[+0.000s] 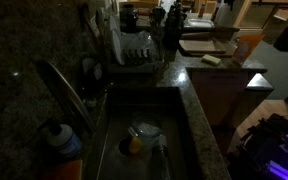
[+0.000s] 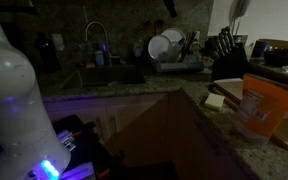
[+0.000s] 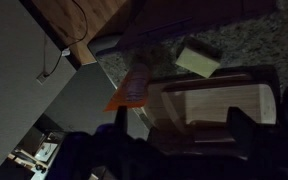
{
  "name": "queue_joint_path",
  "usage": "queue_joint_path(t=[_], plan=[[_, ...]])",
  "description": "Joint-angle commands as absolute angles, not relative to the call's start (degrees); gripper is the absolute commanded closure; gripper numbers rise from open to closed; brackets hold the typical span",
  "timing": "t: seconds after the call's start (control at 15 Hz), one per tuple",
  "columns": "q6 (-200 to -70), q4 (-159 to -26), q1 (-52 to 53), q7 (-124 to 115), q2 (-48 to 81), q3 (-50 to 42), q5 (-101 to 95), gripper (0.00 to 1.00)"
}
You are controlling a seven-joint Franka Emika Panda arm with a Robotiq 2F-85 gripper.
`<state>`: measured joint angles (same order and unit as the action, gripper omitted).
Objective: Close the water faucet, move the orange pack to the left, scrub the countertop with the yellow sponge
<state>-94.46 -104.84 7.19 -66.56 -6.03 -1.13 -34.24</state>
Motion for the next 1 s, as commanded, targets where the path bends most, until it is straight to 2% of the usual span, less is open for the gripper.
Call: queue_joint_path(t=[0.0,0.73,0.93], plan=[[-94.5,-104.0,5.0,-70.9,-4.1,1.6,-36.6,0.00],[-98.1,-100.9,-11.8,-76.5,-7.5,-13.5,-26.1,0.00],[-97.3,-100.6,-13.0,-76.2,-7.9,-13.5,-25.1,0.00]])
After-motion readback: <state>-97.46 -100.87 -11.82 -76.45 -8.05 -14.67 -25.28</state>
